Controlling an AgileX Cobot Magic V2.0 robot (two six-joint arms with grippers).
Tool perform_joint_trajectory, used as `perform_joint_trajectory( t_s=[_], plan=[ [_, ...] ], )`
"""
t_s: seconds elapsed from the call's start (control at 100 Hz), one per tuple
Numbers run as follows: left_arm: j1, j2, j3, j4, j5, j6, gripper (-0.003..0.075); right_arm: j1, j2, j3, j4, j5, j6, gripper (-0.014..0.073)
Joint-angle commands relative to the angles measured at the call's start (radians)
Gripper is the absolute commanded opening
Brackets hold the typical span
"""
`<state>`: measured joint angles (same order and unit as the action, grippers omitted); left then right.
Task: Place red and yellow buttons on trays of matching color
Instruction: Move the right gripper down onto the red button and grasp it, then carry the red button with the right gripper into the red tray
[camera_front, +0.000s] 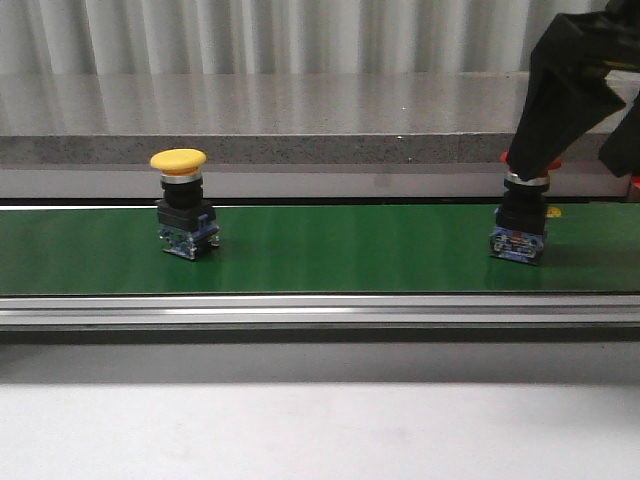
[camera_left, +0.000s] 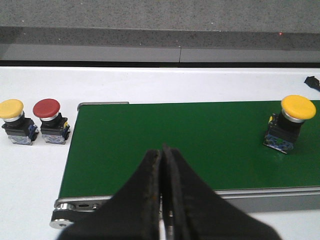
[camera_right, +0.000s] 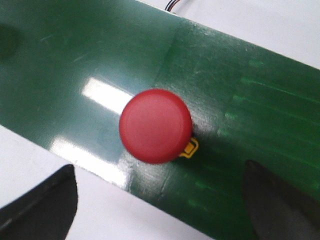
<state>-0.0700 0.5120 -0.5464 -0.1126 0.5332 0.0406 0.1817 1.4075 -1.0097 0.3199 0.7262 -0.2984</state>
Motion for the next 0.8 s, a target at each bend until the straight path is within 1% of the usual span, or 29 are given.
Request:
perform_joint_trajectory(
  t_s=[0.0,0.16,0.23,0.26,0.33,0.45,0.52,0.57,0.67,0.79],
  plan=[
    [-0.009,0.002,-0.028,-0.014,-0.076,0.003,-0.0020,0.002,0.012,-0.046,-0.005,-0.060,-0.013,0.0655],
    [-0.009,0.002,-0.028,-0.014,-0.076,0.003,-0.0020,0.002,0.079,-0.080,-0.058,-0.067,-0.013,0.0650],
    [-0.009,0.002,-0.028,-0.014,-0.076,0.003,-0.0020,0.002,0.099,-0.088,-0.068,-0.072,-0.013,0.0604],
    [-0.009,0.002,-0.028,-0.014,-0.076,0.003,-0.0020,0.002,0.103,-0.092,-0.069,-0.074,-0.013,0.0570],
    [-0.009,0.002,-0.028,-0.014,-0.076,0.003,-0.0020,0.002,0.109,-0.098,-0.069,-0.076,-0.013,0.0448],
    [-0.009,0.002,-0.028,-0.014,-0.076,0.003,-0.0020,-0.002,0.108,-0.123,-0.069,-0.038,-0.013,0.0172],
    [-0.009,0.002,-0.028,-0.014,-0.076,0.003,-0.0020,-0.015,0.108,-0.161,-0.069,0.017,-0.013,0.0073],
    [-0.009,0.002,-0.028,-0.014,-0.076,0.003,-0.0020,-0.033,0.108,-0.201,-0.069,0.057,-0.012,0.0049],
    [-0.009,0.002,-0.028,-0.014,-0.076,0.003,-0.0020,-0.090,0.108,-0.272,-0.069,0.130,-0.012,0.0049],
    [-0.009,0.002,-0.028,-0.014,-0.076,0.003,-0.0020,-0.200,0.108,-0.355,-0.069,0.166,-0.012,0.0049]
  ],
)
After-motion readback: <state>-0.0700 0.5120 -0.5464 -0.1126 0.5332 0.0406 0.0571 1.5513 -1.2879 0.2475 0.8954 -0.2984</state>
